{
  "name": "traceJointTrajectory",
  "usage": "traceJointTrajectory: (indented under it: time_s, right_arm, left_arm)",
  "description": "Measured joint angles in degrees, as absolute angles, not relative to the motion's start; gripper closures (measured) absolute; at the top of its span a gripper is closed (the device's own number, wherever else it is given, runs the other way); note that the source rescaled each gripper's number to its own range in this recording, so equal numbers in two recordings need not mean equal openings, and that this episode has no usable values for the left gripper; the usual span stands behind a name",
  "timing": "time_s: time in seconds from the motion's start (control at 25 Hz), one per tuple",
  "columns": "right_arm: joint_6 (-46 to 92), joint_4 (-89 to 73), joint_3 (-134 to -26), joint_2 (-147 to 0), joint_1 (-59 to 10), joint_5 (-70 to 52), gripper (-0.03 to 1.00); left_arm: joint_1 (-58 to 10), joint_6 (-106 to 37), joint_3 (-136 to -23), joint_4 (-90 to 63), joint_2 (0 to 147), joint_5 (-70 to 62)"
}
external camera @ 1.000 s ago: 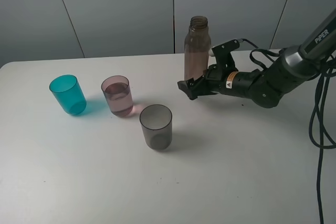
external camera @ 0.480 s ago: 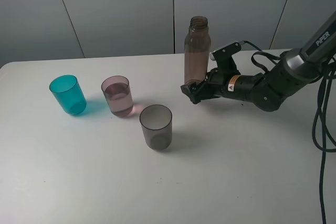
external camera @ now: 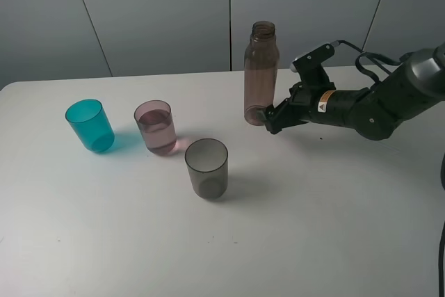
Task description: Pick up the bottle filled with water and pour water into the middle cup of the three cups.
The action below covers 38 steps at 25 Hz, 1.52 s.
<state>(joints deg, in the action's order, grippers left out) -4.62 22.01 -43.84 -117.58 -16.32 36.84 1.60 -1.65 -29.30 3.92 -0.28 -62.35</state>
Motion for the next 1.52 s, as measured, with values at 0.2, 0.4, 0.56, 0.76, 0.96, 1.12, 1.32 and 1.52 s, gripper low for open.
traceJointTrajectory:
  time_s: [0.2, 0.4, 0.56, 0.76, 0.96, 1.12, 1.32, 1.52]
  right_arm:
    - [-3.0, 21.1, -37.3, -111.4, -14.0, 36.6, -0.03]
    - [-2.9, 20.3, -32.3, -101.3, -13.2, 33.9, -0.03]
    - [-4.5, 20.3, -32.5, -89.3, -13.2, 19.8, -0.03]
    - [-5.3, 16.7, -36.4, -73.1, -13.2, -2.2, -0.03]
    - [-4.3, 8.4, -41.1, -58.4, -13.2, -21.8, -0.03]
    - [-1.8, 4.2, -42.7, -49.4, -13.2, -36.4, -0.03]
    - [-1.0, 2.9, -42.7, -39.0, -13.2, -50.7, -0.03]
    - [-1.0, 2.4, -41.6, -29.0, -13.2, -63.7, -0.03]
  left_arm:
    - [1.6, -1.7, -29.3, 3.9, -0.3, -62.3]
    - [1.6, -1.7, -29.3, 3.9, -0.3, -62.3]
    - [1.6, -1.7, -29.3, 3.9, -0.3, -62.3]
    - [1.6, -1.9, -29.3, 3.9, -0.3, -62.3]
    - [1.6, -1.9, -29.3, 3.9, -0.3, -62.3]
    - [1.6, -1.9, -29.3, 3.9, -0.3, -62.3]
    - [1.6, -1.9, -29.3, 3.9, -0.3, -62.3]
    - [1.6, -1.9, -29.3, 3.9, -0.3, -62.3]
